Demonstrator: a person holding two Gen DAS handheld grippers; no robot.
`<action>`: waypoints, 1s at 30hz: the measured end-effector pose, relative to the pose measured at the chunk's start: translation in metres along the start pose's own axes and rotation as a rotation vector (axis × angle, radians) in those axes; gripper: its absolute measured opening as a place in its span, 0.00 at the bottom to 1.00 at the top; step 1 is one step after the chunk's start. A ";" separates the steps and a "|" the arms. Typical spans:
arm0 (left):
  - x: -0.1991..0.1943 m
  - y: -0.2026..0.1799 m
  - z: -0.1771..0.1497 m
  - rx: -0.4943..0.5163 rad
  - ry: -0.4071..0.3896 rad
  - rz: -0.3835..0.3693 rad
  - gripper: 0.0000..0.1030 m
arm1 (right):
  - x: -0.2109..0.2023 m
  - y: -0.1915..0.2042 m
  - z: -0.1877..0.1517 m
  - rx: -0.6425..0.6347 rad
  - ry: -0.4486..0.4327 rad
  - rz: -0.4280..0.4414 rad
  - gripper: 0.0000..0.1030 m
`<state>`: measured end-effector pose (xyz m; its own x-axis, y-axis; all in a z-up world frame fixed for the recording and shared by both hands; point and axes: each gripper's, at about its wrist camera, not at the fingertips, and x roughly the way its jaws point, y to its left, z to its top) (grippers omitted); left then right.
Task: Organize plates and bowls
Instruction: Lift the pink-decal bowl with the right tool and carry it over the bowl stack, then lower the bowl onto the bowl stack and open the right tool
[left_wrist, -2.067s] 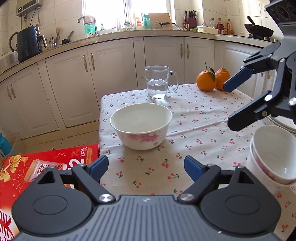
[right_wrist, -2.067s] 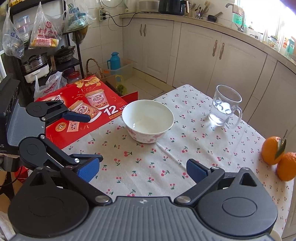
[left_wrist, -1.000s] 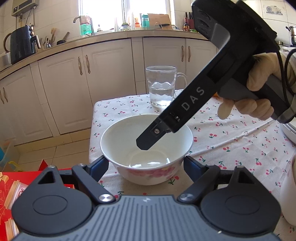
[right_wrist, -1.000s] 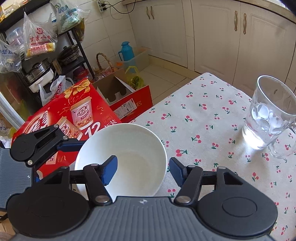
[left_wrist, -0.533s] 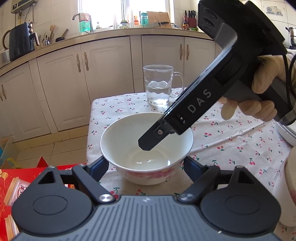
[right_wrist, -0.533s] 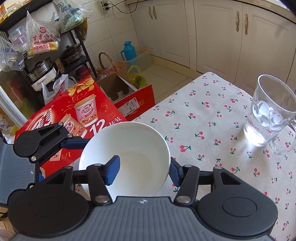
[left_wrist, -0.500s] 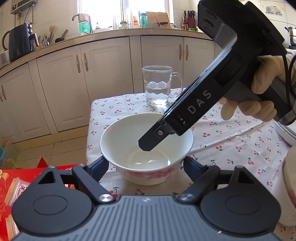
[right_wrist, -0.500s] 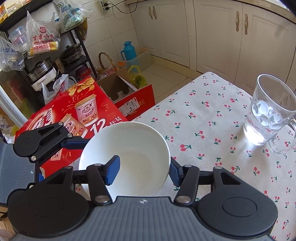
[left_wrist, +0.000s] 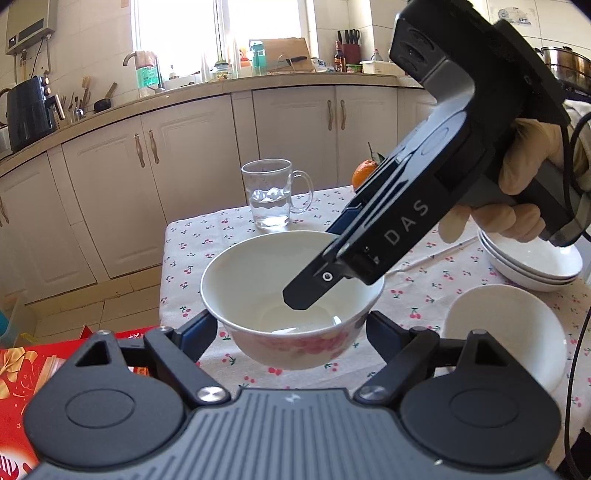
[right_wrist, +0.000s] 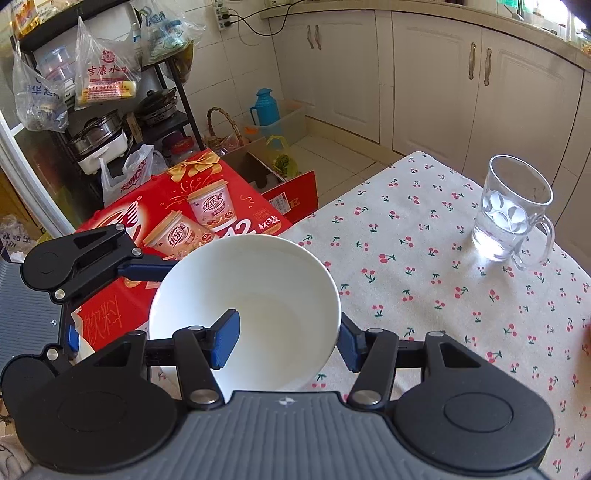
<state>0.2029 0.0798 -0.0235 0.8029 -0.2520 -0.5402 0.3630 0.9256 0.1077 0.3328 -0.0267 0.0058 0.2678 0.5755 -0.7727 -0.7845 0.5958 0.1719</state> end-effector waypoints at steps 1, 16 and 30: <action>-0.006 -0.004 0.000 0.005 -0.003 -0.003 0.85 | -0.006 0.004 -0.004 -0.005 -0.002 -0.003 0.59; -0.060 -0.066 -0.004 0.049 -0.035 -0.105 0.85 | -0.088 0.047 -0.077 0.005 -0.051 -0.061 0.60; -0.041 -0.101 -0.011 0.070 0.012 -0.201 0.85 | -0.114 0.034 -0.128 0.095 -0.055 -0.112 0.60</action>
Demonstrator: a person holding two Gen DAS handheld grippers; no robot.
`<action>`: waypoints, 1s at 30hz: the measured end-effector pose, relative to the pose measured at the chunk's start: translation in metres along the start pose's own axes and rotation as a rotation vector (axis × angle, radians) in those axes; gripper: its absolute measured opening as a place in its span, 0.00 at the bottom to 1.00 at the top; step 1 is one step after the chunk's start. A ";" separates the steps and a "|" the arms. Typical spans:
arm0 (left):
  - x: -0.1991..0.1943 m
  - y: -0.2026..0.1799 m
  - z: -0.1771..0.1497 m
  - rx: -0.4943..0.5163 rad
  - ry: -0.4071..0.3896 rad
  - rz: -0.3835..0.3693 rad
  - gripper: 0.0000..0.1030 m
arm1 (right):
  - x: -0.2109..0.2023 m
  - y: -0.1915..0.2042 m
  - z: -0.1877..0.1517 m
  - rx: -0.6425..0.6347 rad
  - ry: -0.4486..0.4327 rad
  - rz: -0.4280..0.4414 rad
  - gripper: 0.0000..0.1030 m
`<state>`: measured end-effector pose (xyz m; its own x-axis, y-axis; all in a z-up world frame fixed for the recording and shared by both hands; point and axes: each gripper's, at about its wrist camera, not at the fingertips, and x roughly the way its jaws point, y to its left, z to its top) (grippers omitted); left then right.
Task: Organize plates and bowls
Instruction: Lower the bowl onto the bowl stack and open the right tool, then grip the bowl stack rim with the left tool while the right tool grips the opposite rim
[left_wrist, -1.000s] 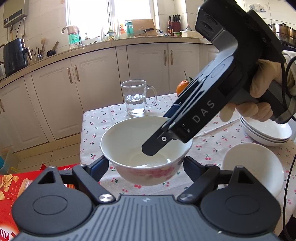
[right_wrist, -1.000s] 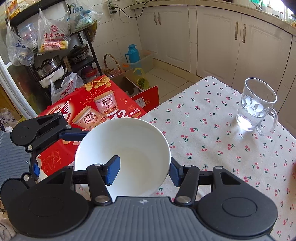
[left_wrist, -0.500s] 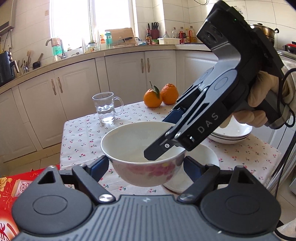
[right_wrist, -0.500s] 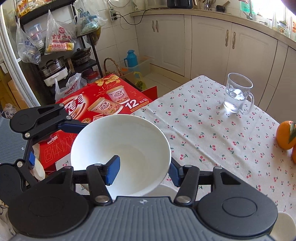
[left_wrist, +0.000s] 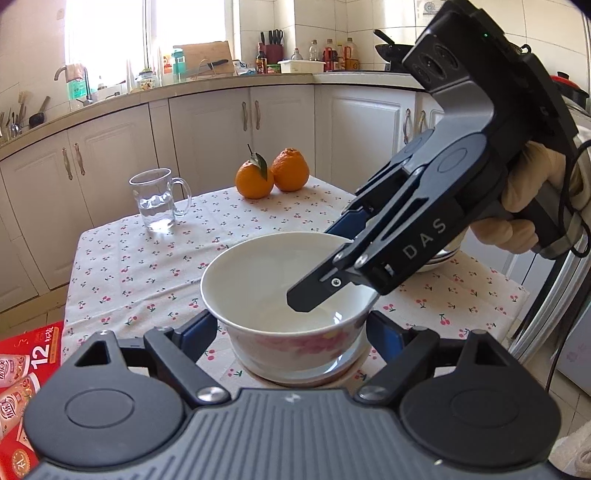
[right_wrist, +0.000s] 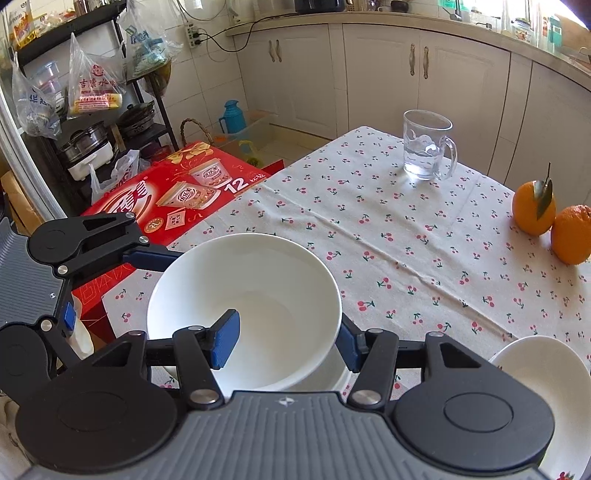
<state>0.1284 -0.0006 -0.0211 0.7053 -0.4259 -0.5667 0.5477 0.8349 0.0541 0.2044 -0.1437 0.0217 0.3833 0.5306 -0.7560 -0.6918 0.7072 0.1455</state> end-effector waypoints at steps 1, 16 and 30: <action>0.002 0.000 -0.001 0.000 0.003 -0.004 0.85 | 0.000 -0.001 -0.002 0.003 0.001 -0.001 0.60; 0.013 0.006 -0.008 -0.017 0.042 -0.040 0.86 | 0.006 -0.002 -0.010 -0.029 -0.002 -0.013 0.60; -0.010 0.011 -0.010 0.010 -0.005 -0.072 0.96 | -0.018 0.000 -0.020 -0.040 -0.061 -0.060 0.82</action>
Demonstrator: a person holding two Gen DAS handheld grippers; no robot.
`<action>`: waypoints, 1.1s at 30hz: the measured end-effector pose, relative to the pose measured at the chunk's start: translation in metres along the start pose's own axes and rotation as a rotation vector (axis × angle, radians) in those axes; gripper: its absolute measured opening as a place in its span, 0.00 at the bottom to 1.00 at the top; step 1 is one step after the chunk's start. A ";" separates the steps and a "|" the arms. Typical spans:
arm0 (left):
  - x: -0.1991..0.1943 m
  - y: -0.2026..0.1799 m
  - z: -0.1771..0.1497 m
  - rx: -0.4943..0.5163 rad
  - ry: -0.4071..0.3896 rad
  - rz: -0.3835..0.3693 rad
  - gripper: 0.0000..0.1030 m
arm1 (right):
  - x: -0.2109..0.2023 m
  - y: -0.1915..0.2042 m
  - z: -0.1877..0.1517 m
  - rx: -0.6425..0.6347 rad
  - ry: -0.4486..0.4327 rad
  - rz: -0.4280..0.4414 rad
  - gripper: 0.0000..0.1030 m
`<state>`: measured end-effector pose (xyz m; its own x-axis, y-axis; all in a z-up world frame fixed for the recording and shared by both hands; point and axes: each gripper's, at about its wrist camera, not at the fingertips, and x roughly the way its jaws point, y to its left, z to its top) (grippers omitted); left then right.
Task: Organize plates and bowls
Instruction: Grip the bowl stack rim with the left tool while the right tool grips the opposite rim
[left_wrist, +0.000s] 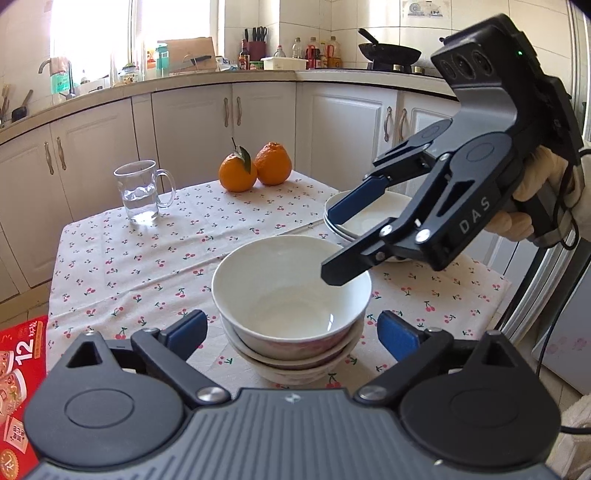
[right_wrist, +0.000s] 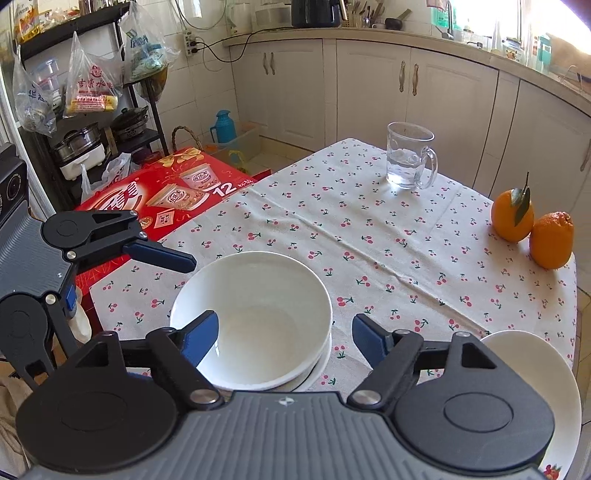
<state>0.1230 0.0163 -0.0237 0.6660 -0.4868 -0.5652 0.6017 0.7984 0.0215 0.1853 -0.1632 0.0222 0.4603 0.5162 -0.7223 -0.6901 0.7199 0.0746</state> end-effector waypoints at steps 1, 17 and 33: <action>-0.004 0.000 0.001 0.007 -0.008 0.004 0.97 | -0.004 0.001 -0.002 -0.005 -0.007 -0.005 0.83; 0.021 0.010 -0.033 0.067 0.122 -0.007 0.99 | -0.005 0.024 -0.056 -0.107 0.032 -0.030 0.97; 0.063 0.031 -0.024 0.254 0.175 -0.195 0.99 | 0.042 0.026 -0.060 -0.325 0.085 -0.008 1.00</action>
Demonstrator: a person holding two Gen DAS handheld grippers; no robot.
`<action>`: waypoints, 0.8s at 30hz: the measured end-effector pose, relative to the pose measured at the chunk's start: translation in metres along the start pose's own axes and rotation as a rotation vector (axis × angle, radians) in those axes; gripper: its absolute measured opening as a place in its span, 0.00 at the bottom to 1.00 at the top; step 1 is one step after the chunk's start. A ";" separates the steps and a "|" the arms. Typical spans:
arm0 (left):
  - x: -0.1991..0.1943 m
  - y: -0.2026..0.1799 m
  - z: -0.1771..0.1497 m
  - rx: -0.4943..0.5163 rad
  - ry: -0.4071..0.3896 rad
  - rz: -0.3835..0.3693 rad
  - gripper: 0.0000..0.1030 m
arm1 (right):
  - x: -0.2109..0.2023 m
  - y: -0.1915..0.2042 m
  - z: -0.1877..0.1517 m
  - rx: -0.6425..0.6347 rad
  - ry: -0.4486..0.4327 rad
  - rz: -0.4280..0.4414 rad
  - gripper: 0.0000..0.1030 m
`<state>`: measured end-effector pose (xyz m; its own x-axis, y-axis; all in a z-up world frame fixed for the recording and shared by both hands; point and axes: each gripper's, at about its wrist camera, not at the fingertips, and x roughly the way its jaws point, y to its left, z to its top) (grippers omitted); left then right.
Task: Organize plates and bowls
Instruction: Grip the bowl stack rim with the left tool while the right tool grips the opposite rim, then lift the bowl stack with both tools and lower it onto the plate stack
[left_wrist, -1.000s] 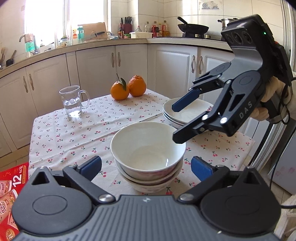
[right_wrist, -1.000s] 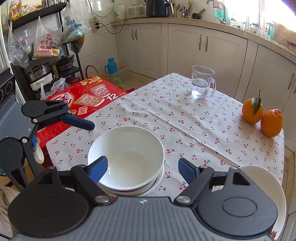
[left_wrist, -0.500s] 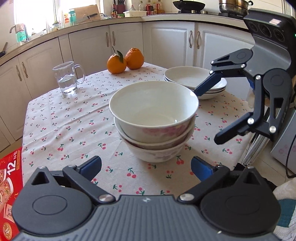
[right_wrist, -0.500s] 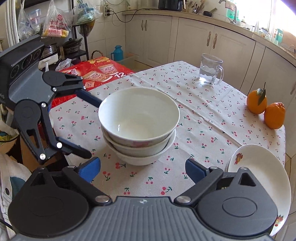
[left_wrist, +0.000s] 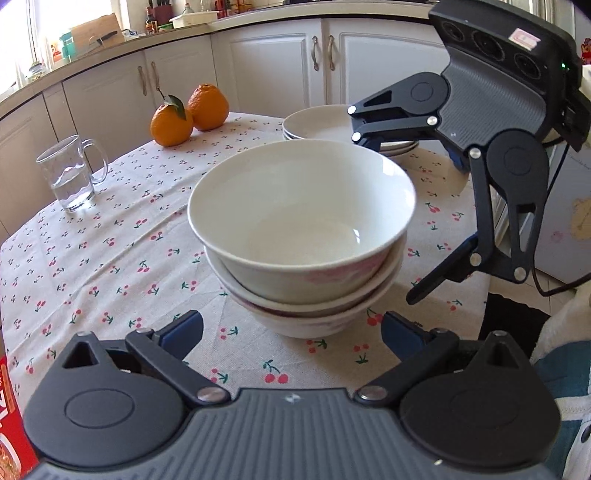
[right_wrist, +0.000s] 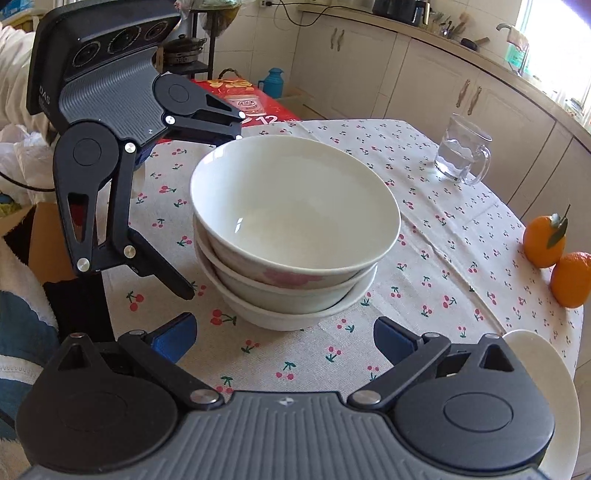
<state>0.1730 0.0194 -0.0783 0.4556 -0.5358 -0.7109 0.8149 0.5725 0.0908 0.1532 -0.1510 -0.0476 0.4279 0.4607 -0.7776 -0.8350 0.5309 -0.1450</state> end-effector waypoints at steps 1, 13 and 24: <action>0.001 0.003 0.001 0.002 0.001 -0.013 0.98 | 0.002 -0.002 0.001 -0.005 0.005 0.004 1.00; 0.008 0.021 0.009 0.001 0.027 -0.152 0.91 | 0.012 -0.022 0.013 -0.033 0.011 0.120 0.95; 0.009 0.020 0.014 0.046 0.034 -0.192 0.80 | 0.018 -0.025 0.018 -0.060 0.032 0.169 0.87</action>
<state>0.1979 0.0177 -0.0731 0.2783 -0.6109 -0.7412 0.9015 0.4324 -0.0179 0.1886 -0.1429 -0.0468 0.2694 0.5167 -0.8127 -0.9137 0.4036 -0.0463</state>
